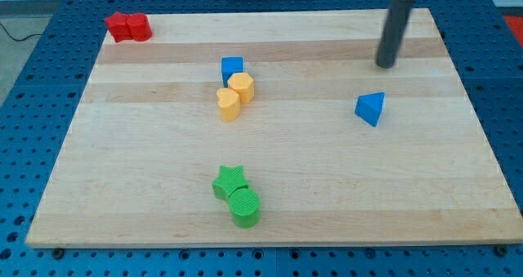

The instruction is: Push the blue triangle towards the heart

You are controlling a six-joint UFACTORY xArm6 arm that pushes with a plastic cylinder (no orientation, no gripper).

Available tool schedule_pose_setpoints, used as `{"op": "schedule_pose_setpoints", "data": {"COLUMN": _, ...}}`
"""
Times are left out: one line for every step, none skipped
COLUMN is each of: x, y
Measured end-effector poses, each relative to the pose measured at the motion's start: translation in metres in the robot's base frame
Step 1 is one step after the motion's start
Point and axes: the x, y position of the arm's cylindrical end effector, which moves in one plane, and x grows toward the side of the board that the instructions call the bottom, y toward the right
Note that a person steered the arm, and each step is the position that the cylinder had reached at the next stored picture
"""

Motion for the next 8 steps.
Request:
{"op": "schedule_pose_setpoints", "data": {"x": 0.034, "y": 0.006}}
{"op": "schedule_pose_setpoints", "data": {"x": 0.064, "y": 0.006}}
{"op": "schedule_pose_setpoints", "data": {"x": 0.084, "y": -0.013}}
{"op": "schedule_pose_setpoints", "data": {"x": 0.097, "y": -0.071}}
{"op": "schedule_pose_setpoints", "data": {"x": 0.108, "y": -0.143}}
{"op": "schedule_pose_setpoints", "data": {"x": 0.113, "y": -0.145}}
{"op": "schedule_pose_setpoints", "data": {"x": 0.103, "y": -0.112}}
{"op": "schedule_pose_setpoints", "data": {"x": 0.076, "y": -0.104}}
